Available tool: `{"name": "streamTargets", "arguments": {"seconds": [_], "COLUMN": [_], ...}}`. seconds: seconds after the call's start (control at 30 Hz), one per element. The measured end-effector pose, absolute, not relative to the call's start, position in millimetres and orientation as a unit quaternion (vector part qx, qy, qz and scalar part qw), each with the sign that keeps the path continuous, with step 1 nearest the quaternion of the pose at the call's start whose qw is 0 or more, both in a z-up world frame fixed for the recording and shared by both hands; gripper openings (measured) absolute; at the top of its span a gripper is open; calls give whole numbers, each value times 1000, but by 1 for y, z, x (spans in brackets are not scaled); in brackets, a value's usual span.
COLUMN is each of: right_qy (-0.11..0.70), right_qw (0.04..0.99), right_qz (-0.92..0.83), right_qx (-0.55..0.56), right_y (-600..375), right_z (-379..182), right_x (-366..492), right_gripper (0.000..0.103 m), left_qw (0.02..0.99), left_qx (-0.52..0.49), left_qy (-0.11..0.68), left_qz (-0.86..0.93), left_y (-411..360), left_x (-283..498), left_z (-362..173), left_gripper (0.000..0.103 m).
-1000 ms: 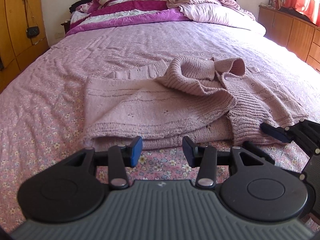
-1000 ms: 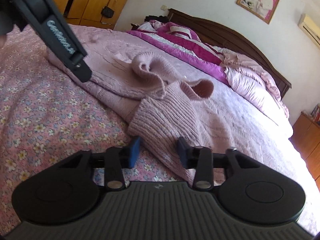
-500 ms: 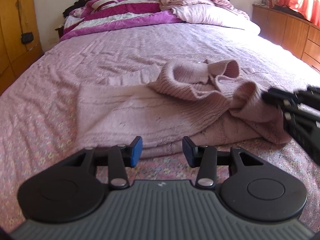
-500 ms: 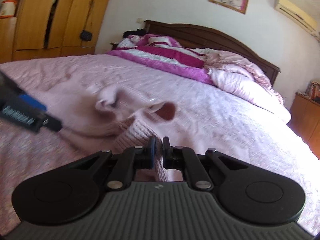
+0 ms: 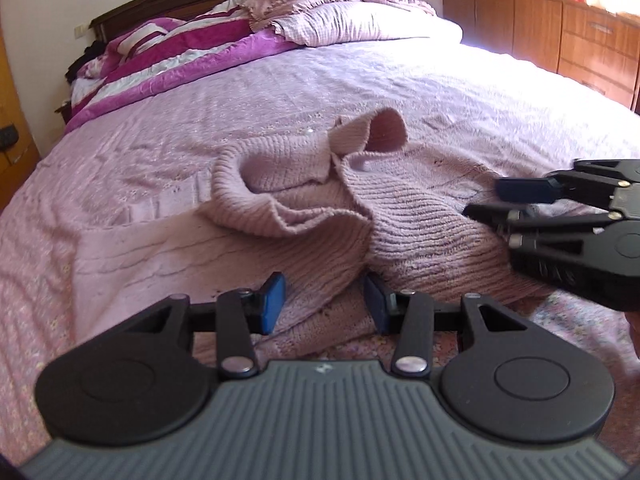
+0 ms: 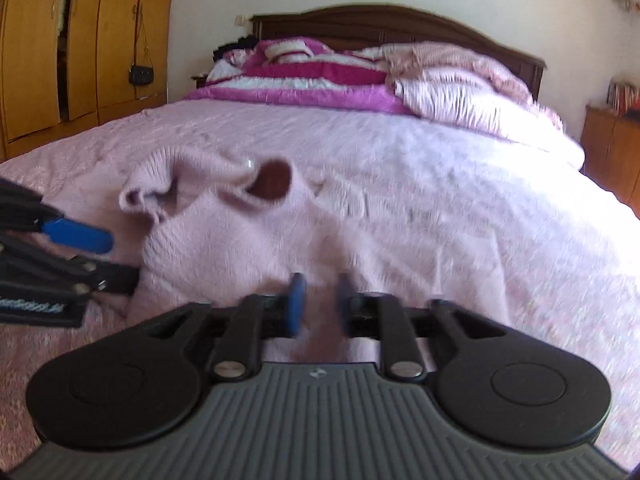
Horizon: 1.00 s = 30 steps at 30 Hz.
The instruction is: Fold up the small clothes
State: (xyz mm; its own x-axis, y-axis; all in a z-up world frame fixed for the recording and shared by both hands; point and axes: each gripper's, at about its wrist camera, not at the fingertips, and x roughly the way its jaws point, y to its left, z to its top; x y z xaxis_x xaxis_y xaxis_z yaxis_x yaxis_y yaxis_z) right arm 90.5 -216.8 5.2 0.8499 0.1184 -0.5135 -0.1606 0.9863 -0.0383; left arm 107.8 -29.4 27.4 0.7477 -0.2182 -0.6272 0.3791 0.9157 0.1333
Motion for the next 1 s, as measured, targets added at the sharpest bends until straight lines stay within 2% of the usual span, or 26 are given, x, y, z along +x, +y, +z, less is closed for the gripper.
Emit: {"name": "streamTargets", "arguments": {"seconds": [0.03,0.07,0.2,0.37,0.47,0.5,0.57,0.63,0.8,1.0], "right_qy": [268,270,276,281,285,284,287,293,259,205], "right_qw": [960,960,957,953,951,951,950,948,959,959], "right_qz": [71,71,77,101,103,105,108,112,110,157], "right_qx": [-29,-14,43,49,58,61,65,59,23,-121], "right_y": [-219,-222,-234,-235,-237,-238,-239,-239,-233,-199], "right_z": [1,-4,-14,-21,-21,-22,-22,-18,1,12], "right_x": [91,90,92,97,102,102,103,104,83,48], "right_gripper": [57,63,74,103,103,103,103,103,103,103], "left_qw": [926,926,924,918,919,921,923,925,936,954], "left_qx": [135,142,160,191,200,199,203,201,171,119], "left_qy": [314,312,304,310,301,297,290,285,272,251], "left_qz": [-160,-161,-166,-159,-156,-156,-152,-150,-144,-114], "left_y": [-31,-33,-34,-42,-45,-44,-40,-36,-18,9], "left_x": [109,109,108,113,114,114,112,109,102,101], "left_z": [26,24,23,17,14,14,14,17,31,54], "left_gripper": [46,46,46,47,47,44,22,13,12,12]}}
